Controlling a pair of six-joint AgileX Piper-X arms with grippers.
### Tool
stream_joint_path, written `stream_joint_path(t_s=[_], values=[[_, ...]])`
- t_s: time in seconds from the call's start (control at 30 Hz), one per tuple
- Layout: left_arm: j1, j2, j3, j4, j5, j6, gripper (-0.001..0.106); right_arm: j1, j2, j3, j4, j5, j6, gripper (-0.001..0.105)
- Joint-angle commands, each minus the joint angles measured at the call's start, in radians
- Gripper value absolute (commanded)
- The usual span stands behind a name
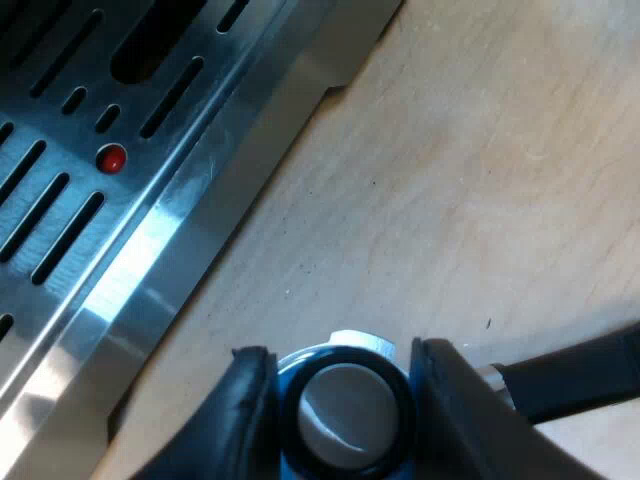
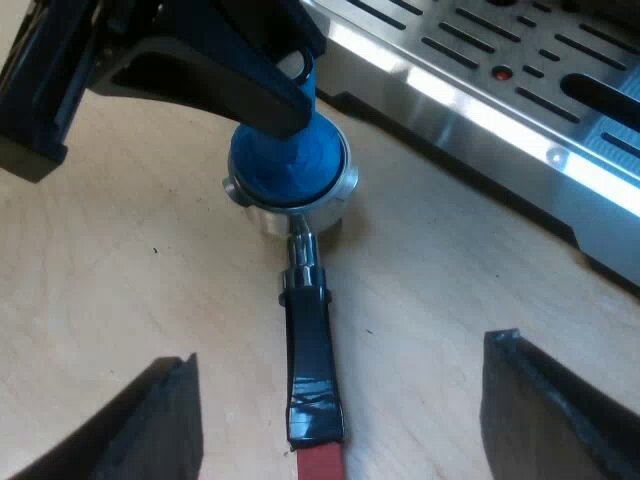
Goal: Grind coffee beans and then tamp
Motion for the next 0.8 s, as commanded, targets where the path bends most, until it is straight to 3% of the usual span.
stream_joint_path(t_s=[0.03, 0.8], values=[[-0.005, 0.001, 0.010, -0.025, -0.011, 0.002, 0.000, 0.001, -0.007, 0.000, -0.007, 0.007, -0.010, 0.060], [-0.005, 0.001, 0.176, -0.164, -0.011, 0.002, 0.000, 0.001, -0.007, 0.000, -0.007, 0.007, -0.010, 0.060]])
